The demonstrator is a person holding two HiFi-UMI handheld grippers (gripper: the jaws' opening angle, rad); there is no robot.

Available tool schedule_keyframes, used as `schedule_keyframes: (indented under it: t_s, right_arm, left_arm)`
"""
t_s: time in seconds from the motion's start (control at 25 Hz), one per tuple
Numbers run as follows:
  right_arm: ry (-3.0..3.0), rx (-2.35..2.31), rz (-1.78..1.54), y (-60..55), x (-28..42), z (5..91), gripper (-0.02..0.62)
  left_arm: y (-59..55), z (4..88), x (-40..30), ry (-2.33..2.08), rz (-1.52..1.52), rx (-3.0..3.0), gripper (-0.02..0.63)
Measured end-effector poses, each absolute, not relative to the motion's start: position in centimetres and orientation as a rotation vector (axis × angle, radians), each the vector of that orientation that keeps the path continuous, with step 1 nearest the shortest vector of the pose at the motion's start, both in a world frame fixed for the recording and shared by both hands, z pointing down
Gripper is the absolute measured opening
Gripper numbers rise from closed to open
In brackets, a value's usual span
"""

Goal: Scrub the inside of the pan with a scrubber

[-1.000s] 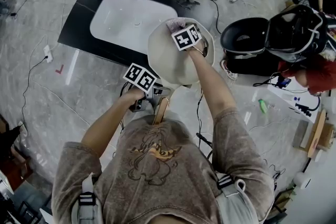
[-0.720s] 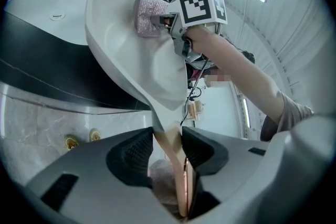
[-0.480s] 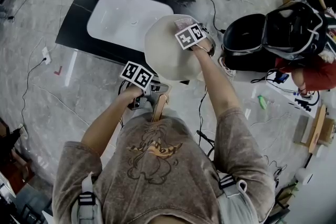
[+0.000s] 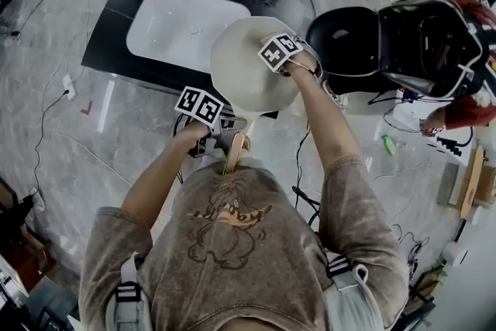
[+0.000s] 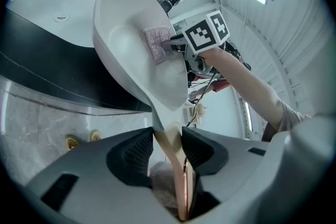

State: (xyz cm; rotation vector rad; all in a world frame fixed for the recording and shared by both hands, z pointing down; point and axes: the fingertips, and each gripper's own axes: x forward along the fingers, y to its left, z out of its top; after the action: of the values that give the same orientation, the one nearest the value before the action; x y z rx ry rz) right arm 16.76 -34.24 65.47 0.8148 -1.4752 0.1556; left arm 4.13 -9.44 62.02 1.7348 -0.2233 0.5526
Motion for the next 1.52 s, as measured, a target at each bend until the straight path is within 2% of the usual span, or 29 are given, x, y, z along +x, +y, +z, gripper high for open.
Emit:
schedule_keyframes:
  t_s: [0.4,0.84,1.52]
  right_arm:
    - [-1.472,0.584,0.327,-27.5,16.0,66.9,0.078]
    - [-1.574,0.423,0.491,-21.2,10.3,68.6,0.077]
    - [-1.737,0.484,0.428,-25.2,3.0,68.8,0.078]
  left_arm:
    - [-9.5,61.9,4.0,-0.245,0.547,1.741,0.186]
    - [-9.9,62.2,4.0,-0.256,0.557,1.743,0.187]
    - [-9.5,62.2,4.3,-0.198,0.619,1.748,0.19]
